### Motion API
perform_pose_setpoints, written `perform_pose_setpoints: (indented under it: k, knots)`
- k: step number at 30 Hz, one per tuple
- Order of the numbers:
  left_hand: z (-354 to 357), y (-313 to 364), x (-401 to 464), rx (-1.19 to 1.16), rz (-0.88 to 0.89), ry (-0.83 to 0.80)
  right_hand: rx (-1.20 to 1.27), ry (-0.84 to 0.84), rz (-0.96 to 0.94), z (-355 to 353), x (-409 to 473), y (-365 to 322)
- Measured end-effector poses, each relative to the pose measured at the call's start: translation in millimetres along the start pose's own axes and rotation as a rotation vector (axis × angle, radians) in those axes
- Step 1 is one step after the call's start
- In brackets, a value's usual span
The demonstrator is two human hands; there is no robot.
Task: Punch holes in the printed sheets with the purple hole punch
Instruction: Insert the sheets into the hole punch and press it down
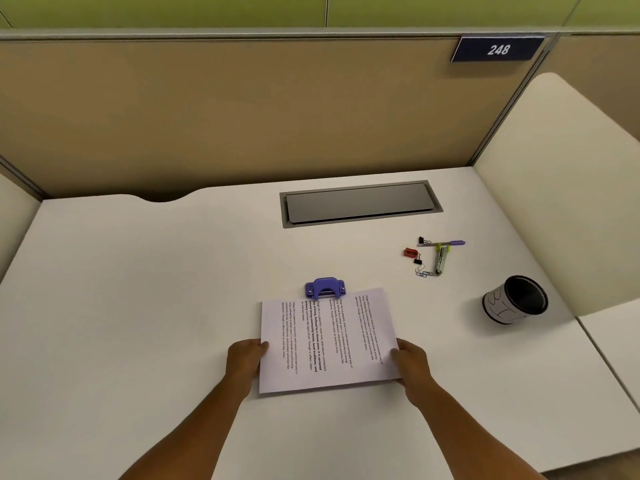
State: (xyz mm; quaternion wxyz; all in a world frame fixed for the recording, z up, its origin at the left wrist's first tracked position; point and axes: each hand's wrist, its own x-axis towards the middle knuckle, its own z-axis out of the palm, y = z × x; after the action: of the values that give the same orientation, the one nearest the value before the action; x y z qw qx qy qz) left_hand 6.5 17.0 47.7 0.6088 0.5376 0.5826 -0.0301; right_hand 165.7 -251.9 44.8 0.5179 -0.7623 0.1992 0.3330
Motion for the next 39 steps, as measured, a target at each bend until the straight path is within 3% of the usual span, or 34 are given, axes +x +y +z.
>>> perform_pose_setpoints:
  k: [39]
  knots:
    - [8, 13, 4, 0.025, 0.021, 0.022, -0.029, -0.029, -0.025, 3, 25, -18]
